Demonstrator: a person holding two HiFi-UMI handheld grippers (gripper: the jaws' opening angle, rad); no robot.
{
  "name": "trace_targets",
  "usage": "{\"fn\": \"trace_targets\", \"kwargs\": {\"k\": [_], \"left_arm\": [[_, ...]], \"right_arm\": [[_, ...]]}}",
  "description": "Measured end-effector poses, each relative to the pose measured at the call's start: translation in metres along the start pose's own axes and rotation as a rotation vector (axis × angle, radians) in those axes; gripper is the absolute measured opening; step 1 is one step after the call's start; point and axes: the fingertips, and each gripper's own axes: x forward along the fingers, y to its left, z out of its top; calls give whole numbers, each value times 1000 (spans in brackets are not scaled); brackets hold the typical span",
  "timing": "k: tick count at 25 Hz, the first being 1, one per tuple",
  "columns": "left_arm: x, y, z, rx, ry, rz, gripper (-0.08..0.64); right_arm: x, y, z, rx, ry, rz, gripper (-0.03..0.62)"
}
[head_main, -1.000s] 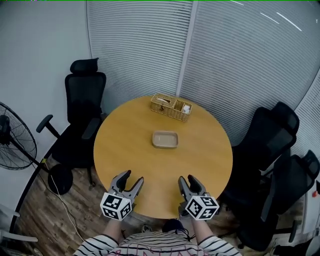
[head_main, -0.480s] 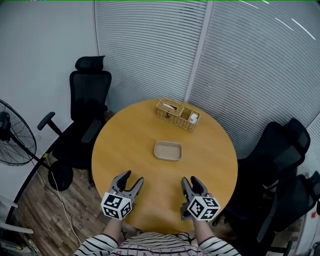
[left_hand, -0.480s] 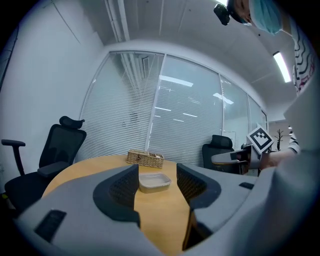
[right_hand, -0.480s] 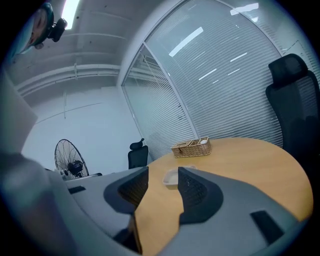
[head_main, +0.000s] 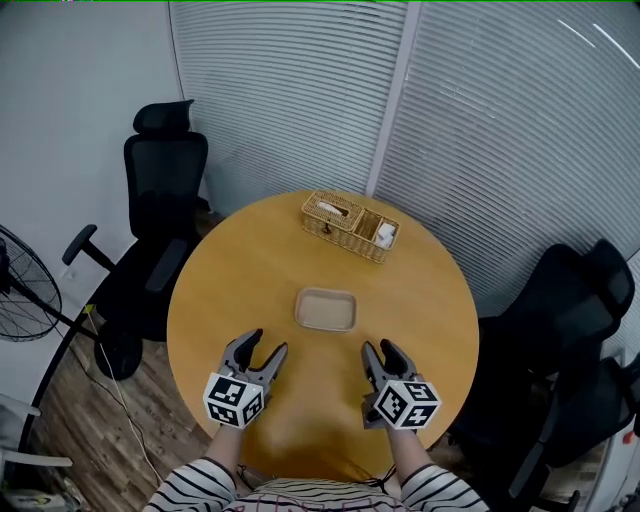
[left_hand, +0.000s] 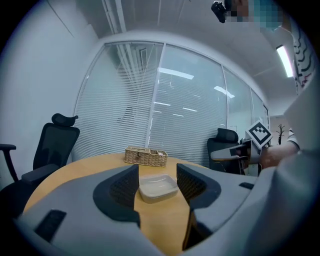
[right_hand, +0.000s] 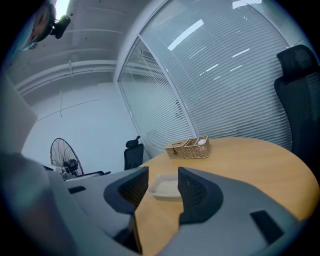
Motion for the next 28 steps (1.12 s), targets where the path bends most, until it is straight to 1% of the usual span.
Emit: {"fn": "trace_targets", "kwargs": {"k": [5, 11, 17, 23, 28], "left_arm": [[35, 14, 4, 13, -1, 5, 215], [67, 31, -2, -14, 8, 16, 215], [98, 35, -27, -17, 80, 0, 215], [124, 44, -57, -54, 139, 11, 215], [143, 52, -70, -110, 160, 6, 215]], "right_arm": [[32, -21, -3, 12, 29, -2, 178], [66, -48, -10, 23, 58, -22, 177], [96, -69, -17, 61, 82, -35, 176], [122, -79, -34, 85, 117, -31, 170], [141, -80, -46, 89, 147, -9, 169]]}}
